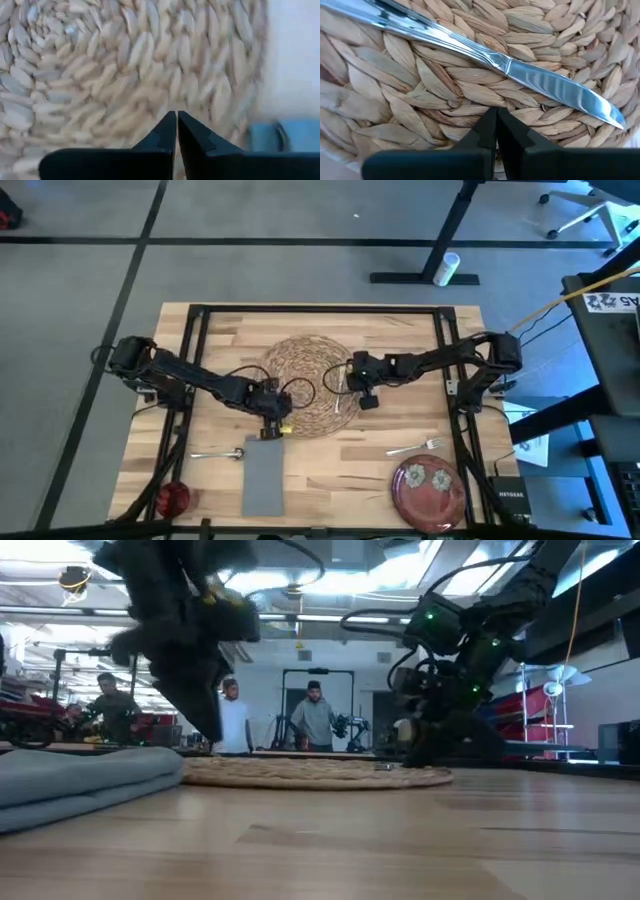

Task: Set table place
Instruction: Move the brown placemat to the center of the table

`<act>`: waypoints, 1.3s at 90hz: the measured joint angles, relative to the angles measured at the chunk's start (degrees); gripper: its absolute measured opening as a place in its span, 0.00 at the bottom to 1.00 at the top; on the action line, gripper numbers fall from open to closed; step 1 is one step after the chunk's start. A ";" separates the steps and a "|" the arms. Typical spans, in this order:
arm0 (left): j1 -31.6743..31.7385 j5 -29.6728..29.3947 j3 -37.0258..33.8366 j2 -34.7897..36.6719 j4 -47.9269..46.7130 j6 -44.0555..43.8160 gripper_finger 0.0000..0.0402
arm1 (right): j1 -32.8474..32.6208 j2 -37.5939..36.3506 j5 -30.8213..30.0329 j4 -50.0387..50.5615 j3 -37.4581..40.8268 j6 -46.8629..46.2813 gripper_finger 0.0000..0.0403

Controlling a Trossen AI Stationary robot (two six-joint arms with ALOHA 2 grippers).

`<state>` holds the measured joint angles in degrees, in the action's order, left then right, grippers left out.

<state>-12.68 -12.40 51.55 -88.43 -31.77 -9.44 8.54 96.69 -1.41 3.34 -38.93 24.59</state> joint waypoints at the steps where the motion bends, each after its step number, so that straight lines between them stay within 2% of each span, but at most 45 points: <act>1: -0.29 0.00 0.26 0.11 -1.08 0.01 0.00 | -0.03 -0.25 0.16 0.28 0.06 -0.01 0.00; 19: -7.49 0.58 6.30 1.90 -21.45 -6.30 0.00 | -0.12 -4.52 1.06 4.35 0.51 -0.13 0.00; 31: -13.01 4.76 8.66 1.93 -29.46 -11.57 0.00 | -0.12 -5.32 0.72 5.68 0.54 -0.12 0.00; 45: -18.09 11.48 8.65 1.86 -29.48 -17.10 0.00 | -0.05 -5.38 1.29 5.89 0.47 -0.12 0.00; 63: -23.13 12.57 8.62 1.86 -29.62 -22.35 0.00 | -0.05 -5.43 1.78 5.77 0.45 -0.10 0.00; 75: -25.18 15.36 7.31 1.86 -29.07 -24.10 0.01 | -0.01 -5.47 3.71 5.61 0.43 -0.07 0.00; 97: -27.01 17.95 2.81 1.84 -27.79 -30.13 0.12 | -0.70 -5.47 5.71 3.63 0.28 -0.10 0.00; 117: -28.10 18.45 -1.23 1.84 -20.39 -32.02 0.21 | -0.75 -5.47 6.22 4.71 -2.45 -0.07 0.00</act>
<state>-40.79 6.05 50.32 -86.59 -52.16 -41.46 7.79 91.22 4.81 8.05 -41.38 24.51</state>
